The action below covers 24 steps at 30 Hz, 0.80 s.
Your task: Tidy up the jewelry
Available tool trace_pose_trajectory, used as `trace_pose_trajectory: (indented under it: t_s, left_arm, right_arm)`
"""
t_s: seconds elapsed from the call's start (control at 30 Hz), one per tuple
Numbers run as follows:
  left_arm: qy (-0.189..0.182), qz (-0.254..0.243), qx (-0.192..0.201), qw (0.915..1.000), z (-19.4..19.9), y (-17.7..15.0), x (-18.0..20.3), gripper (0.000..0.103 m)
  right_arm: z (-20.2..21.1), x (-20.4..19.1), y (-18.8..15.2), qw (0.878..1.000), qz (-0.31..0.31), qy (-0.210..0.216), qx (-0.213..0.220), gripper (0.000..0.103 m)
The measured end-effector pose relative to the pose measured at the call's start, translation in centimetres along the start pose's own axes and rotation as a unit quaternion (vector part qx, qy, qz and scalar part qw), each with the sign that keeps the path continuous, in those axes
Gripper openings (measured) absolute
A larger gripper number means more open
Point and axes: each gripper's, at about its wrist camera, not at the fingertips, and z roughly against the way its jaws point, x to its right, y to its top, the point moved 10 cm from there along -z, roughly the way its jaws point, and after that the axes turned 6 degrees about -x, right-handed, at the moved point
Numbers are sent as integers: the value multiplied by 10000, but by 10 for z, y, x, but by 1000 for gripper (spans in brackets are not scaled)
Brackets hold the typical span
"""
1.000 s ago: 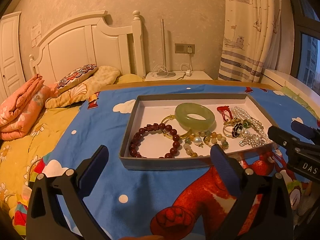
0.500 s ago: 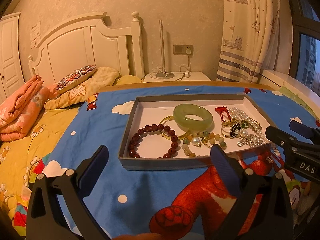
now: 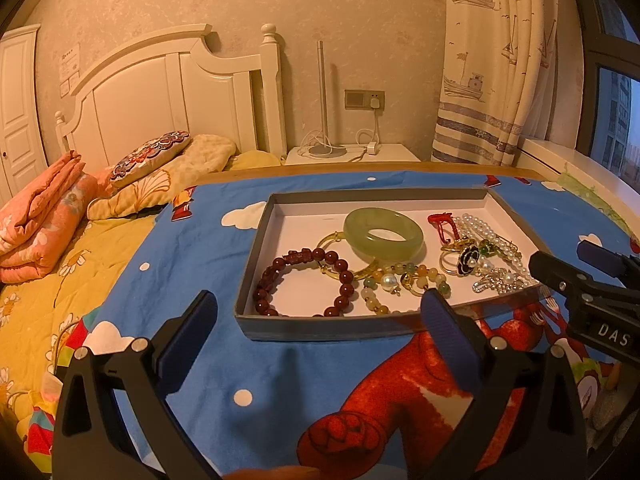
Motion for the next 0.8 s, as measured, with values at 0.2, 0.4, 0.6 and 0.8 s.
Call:
trace_pose_trajectory:
  t_s: [0.2,0.4,0.6,0.8]
  left_arm:
    - [-16,5,5,10000,0,1,0,101]
    - [-121,-55,-91,9999,-4,1,8,101]
    - [-265,233,-206,9992,-8,0,3,101]
    - [-107,452,-1260,9909,-14,-30,-7,101]
  right_arm:
    - [0,1,0,10000,2,-8,-10,86]
    - [-2,1,-2,10000,19,-14,-46,86]
    - [-6,-1,-3,9998,35,49,-200,86]
    - [-4,-10,-43,9921,-13,387,-1196,86]
